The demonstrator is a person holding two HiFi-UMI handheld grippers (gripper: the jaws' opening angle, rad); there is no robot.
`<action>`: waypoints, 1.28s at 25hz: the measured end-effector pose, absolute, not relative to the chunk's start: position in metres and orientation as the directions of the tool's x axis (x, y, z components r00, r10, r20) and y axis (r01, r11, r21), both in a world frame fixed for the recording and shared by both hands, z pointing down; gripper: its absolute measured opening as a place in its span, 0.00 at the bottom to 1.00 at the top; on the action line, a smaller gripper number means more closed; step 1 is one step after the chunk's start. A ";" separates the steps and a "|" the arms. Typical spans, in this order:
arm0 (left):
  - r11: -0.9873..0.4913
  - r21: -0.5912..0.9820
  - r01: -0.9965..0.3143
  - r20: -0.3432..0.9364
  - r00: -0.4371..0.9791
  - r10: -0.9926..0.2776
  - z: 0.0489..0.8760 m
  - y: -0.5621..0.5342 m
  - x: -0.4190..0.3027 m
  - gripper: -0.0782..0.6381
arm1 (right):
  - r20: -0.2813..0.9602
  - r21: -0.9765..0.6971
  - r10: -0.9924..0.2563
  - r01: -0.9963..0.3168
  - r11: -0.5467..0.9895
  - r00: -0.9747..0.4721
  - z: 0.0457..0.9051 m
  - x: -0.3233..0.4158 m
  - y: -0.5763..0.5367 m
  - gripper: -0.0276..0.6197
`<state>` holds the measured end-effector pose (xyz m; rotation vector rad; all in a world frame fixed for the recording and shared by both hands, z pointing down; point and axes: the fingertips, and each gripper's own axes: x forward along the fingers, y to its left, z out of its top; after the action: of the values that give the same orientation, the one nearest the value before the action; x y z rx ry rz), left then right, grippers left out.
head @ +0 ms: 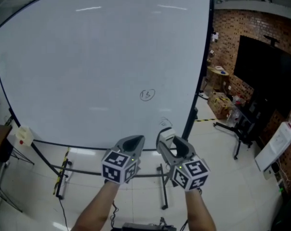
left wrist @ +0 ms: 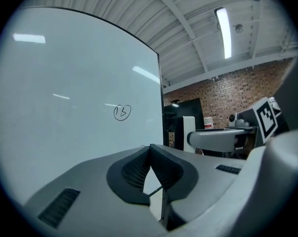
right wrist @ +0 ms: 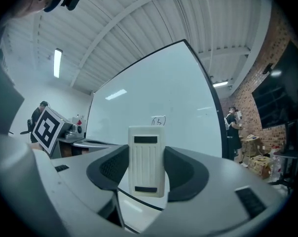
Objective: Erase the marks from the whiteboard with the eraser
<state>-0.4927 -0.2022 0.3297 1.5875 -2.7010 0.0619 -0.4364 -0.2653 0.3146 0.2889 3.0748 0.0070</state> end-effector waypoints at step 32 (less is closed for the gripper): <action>0.554 -0.091 -0.828 0.011 -0.557 -0.831 0.301 -0.177 -0.587 0.10 | -0.150 0.142 0.067 0.046 0.989 -0.986 0.235 -0.564 -0.288 0.40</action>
<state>-0.5870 -0.1770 0.3007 1.4940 -2.7981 0.1354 -0.5640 -0.2884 0.2348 0.0850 2.9785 0.2074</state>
